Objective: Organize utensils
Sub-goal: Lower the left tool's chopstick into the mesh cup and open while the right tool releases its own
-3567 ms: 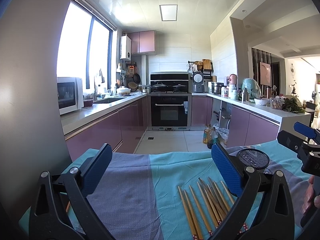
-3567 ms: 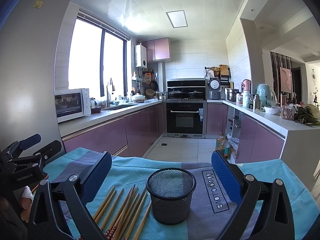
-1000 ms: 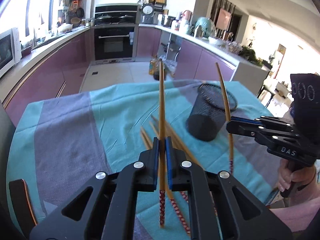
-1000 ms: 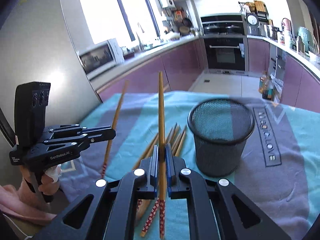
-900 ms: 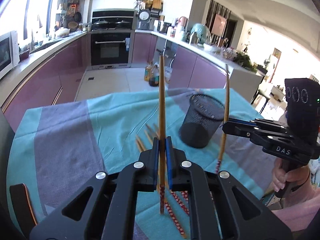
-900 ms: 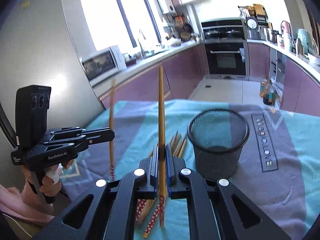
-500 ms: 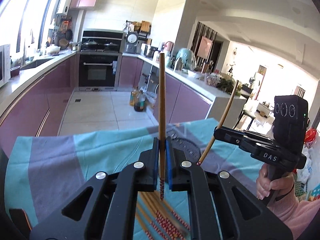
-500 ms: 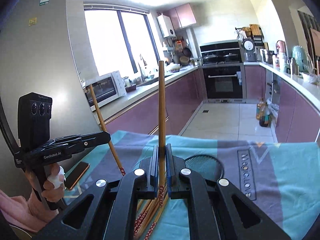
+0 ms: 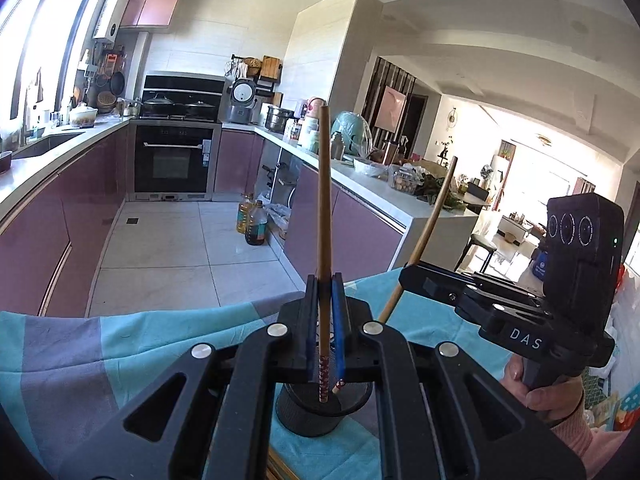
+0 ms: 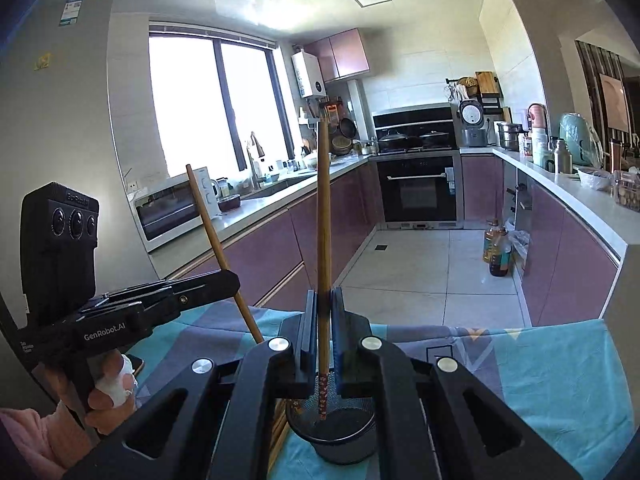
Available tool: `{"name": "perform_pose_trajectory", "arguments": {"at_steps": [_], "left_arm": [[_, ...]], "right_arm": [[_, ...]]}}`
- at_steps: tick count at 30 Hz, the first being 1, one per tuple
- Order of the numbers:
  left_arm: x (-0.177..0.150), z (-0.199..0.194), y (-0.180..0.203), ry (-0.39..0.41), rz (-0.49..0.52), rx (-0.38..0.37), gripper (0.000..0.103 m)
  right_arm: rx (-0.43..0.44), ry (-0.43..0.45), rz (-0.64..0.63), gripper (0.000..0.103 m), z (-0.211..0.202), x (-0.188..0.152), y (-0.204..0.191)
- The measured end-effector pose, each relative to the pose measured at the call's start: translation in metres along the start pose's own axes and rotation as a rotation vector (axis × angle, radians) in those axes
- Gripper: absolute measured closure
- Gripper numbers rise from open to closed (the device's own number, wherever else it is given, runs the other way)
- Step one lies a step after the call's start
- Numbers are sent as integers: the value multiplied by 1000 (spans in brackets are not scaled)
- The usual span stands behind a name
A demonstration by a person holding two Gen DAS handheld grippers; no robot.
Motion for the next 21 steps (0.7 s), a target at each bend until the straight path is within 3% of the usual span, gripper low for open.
{"name": "perform_pose_trajectory", "arguments": {"at_steps": [6,12,21], "left_arm": [[-32,31,9,-103,3,25,96],[-62,64,-5,-181,8,44,96],[-69,77,-25,-210,3,62,95]], "right_arm": [[5,-121,5,97,29,-27,4],[11,-237,3,97,55,-48,4],[1,-260,17,97,70,-54,2]]}}
Point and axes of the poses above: each gripper's, at about its wrist camera, not at the fingertips, and z roughly the way its jaws point, y to its right, x to its top, the point moved 6 cm from there along z, roughly the way its jaws point, and after that the axes turned 8 degrees about -z, right-handed, at the moved point
